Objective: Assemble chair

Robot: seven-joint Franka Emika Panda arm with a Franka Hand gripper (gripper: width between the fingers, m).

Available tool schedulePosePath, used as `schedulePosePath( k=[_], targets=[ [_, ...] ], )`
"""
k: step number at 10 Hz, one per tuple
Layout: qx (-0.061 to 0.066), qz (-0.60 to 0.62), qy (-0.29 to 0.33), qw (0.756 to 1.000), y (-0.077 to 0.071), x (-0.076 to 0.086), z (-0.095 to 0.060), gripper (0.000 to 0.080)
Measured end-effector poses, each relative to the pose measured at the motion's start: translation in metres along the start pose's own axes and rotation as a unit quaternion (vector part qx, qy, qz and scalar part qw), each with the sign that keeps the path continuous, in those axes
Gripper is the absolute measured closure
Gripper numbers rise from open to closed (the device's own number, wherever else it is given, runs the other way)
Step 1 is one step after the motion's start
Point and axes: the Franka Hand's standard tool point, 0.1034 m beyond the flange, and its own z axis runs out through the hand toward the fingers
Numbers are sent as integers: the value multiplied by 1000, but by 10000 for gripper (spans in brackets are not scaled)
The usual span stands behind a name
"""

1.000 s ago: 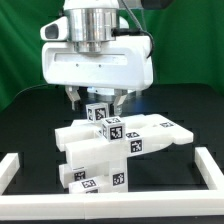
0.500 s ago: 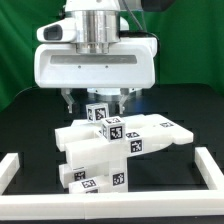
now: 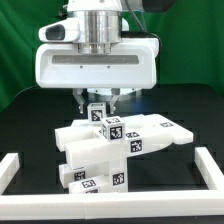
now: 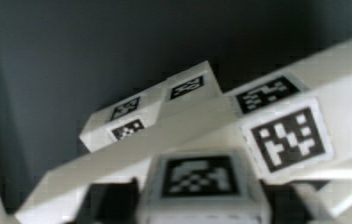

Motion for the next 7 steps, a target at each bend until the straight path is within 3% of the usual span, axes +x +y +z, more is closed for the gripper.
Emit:
schedulePosePath(
  k=[4, 5, 7],
  targets=[
    [3, 168, -2, 986, -1, 0, 1, 517],
    [1, 230, -4, 973, -1, 4, 1, 517],
    [2, 378, -5, 926, -3, 5, 1, 517]
  ],
)
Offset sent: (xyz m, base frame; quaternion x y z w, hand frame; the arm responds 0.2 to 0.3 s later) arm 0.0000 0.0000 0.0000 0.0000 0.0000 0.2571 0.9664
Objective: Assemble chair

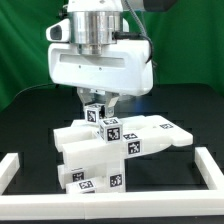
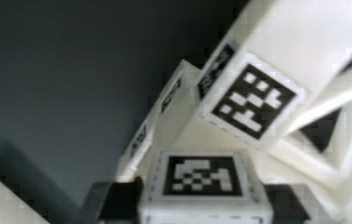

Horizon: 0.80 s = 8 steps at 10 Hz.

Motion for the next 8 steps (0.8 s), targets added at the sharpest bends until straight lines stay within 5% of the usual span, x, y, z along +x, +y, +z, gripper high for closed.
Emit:
schedulePosePath(
  k=[2, 4, 5, 6, 8],
  targets=[
    [2, 37, -1, 999, -1, 0, 0, 517],
    [2, 17, -1, 1000, 0, -1, 0, 326],
    [0, -4, -1, 1000, -1, -1, 1, 326],
    [-2, -104, -1, 995, -1, -2, 1, 185],
    [-3, -284, -10, 959, 8, 5, 0, 161]
  ],
)
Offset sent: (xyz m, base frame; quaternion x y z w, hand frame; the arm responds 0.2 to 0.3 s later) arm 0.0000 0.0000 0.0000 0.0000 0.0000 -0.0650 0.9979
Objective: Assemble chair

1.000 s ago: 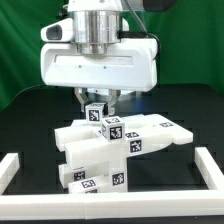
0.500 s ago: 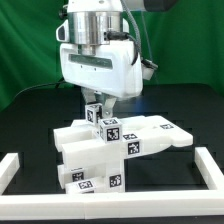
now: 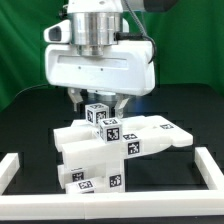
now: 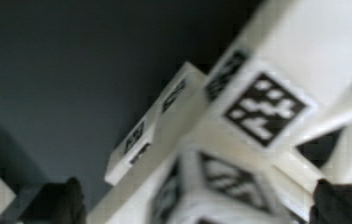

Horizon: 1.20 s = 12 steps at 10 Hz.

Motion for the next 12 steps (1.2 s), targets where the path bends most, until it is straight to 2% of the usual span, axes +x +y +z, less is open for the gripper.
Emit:
schedulePosePath(
  k=[2, 4, 5, 6, 8, 10, 11, 12],
  targets=[
    [2, -45, 13, 999, -1, -8, -3, 152],
    [-2, -110, 12, 994, 2, -8, -2, 151],
    [-5, -191, 13, 982, 1, -6, -4, 151],
    [-6, -294, 18, 956, -4, 0, -9, 151],
    [-8, -333, 18, 943, -2, 1, -9, 151],
    [-7, -299, 18, 954, -2, 1, -8, 408],
    [-7, -265, 18, 964, -2, 1, -8, 408],
    [-5, -217, 18, 976, -2, 0, -8, 517]
  ],
)
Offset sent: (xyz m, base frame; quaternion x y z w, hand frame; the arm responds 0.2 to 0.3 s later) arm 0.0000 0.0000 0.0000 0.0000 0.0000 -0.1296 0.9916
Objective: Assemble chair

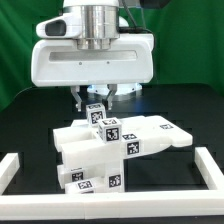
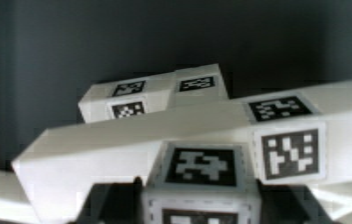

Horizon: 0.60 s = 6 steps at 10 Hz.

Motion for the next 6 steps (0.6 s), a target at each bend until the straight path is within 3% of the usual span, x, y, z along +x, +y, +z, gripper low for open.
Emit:
schedulePosePath(
  k=[4, 6],
  targets=[
    [1, 128, 0, 992, -1, 0, 0, 517],
    [-2, 276, 3, 961, 0, 4, 1, 517]
  ],
)
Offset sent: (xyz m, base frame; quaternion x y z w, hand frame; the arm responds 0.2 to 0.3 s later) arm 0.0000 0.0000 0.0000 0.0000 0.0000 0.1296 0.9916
